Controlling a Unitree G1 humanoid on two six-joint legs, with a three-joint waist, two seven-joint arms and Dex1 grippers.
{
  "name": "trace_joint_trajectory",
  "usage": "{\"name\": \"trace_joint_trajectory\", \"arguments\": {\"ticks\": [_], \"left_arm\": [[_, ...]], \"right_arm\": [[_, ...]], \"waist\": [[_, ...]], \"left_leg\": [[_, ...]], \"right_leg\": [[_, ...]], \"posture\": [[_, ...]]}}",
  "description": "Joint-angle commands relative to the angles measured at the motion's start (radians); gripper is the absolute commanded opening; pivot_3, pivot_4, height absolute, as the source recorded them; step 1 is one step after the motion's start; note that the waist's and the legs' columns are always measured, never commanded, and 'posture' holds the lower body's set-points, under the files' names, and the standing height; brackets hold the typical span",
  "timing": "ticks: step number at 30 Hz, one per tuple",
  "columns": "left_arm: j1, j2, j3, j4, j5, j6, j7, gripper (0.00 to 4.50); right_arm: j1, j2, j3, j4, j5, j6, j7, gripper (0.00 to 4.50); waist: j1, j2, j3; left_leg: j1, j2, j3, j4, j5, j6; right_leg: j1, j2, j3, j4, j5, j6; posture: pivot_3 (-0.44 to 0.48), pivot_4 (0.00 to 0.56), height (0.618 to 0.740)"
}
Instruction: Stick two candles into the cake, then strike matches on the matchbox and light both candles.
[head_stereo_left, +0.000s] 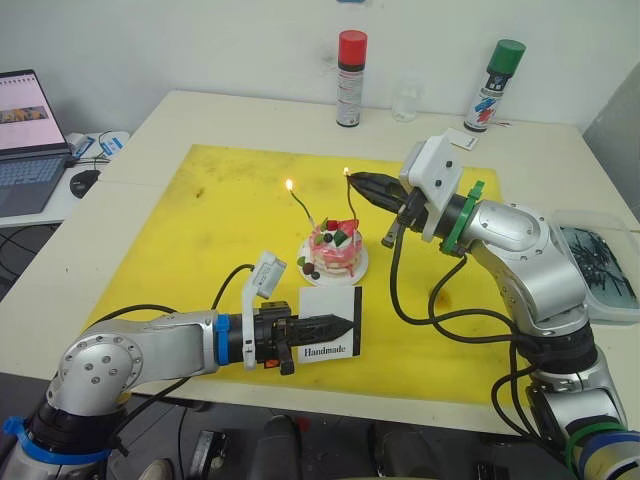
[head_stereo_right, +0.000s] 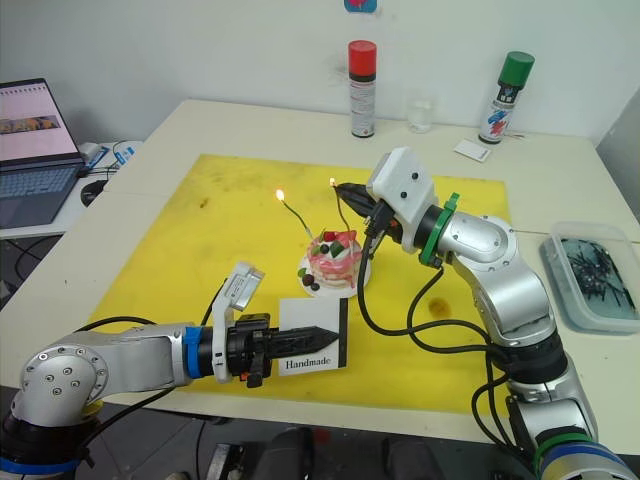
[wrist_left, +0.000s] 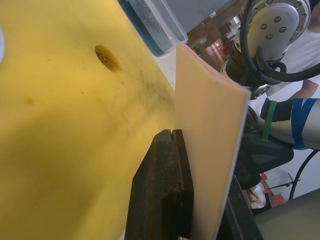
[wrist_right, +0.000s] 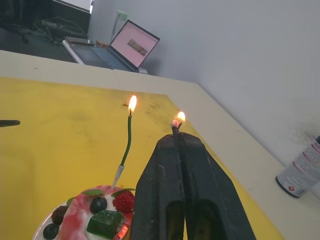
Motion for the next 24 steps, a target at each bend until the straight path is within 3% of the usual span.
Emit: {"name": "trace_joint_trajectory", "arguments": {"ticks": [1, 17, 24], "left_arm": [[0.0, 0.009, 0.0, -0.036, -0.024, -0.014, -0.003, 0.0], [0.055, 0.041, 0.006, -0.084, -0.027, -0.029, -0.018, 0.0], [0.113, 0.014, -0.015, -0.144, 0.005, -0.064, -0.027, 0.0]], "right_arm": [[-0.009, -0.005, -0.012, -0.059, 0.025, 0.0, 0.014, 0.04], [0.06, -0.037, -0.047, -0.177, 0.079, 0.06, 0.013, 0.04], [0.241, -0.135, -0.169, -0.352, 0.12, 0.135, -0.017, 0.04]], "waist": [[0.0, 0.0, 0.0], [0.0, 0.0, 0.0], [0.003, 0.0, 0.0]], "left_leg": [[0.0, 0.0, 0.0, 0.0, 0.0, 0.0], [0.0, 0.0, 0.0, 0.0, 0.0, 0.0], [0.0, 0.0, 0.001, -0.001, -0.001, -0.001]], "right_leg": [[0.0, 0.0, 0.0, 0.0, 0.0, 0.0], [0.0, 0.0, 0.0, 0.0, 0.0, 0.0], [0.0, -0.001, 0.0, -0.001, -0.003, 0.0]], "posture": [[0.0, 0.15, 0.74], [0.0, 0.15, 0.74], [0.0, 0.15, 0.74]]}}
